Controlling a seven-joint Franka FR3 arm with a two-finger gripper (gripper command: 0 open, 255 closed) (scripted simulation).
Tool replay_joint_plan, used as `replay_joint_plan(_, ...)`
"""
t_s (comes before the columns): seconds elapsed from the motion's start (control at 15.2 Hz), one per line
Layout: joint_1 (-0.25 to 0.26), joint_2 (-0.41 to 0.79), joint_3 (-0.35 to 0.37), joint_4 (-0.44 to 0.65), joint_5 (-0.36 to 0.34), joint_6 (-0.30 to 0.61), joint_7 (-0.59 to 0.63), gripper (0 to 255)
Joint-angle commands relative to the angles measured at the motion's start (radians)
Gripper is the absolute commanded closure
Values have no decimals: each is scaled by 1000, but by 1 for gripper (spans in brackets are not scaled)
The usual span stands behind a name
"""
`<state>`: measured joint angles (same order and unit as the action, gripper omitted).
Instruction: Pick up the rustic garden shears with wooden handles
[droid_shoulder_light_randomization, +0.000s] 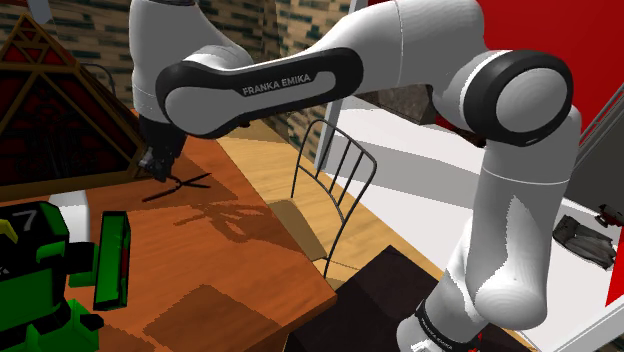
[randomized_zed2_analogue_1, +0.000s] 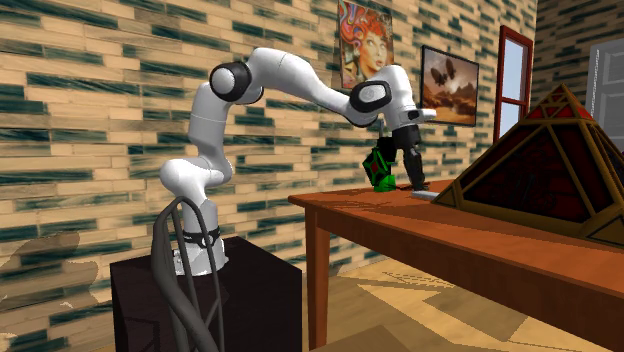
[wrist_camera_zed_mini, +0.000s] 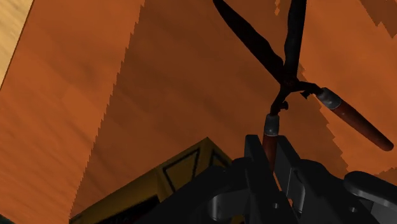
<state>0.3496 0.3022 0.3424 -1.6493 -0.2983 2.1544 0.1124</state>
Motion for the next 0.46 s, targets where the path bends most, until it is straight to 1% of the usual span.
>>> replay_joint_plan(0.0, 0, -8, 3, 17, 6, -25, -5, 255)
replay_joint_plan(0.26, 1, -16, 6, 60, 15, -74, -17, 255)
replay_joint_plan(0.4, 1, -16, 6, 61, 16, -76, -18, 255)
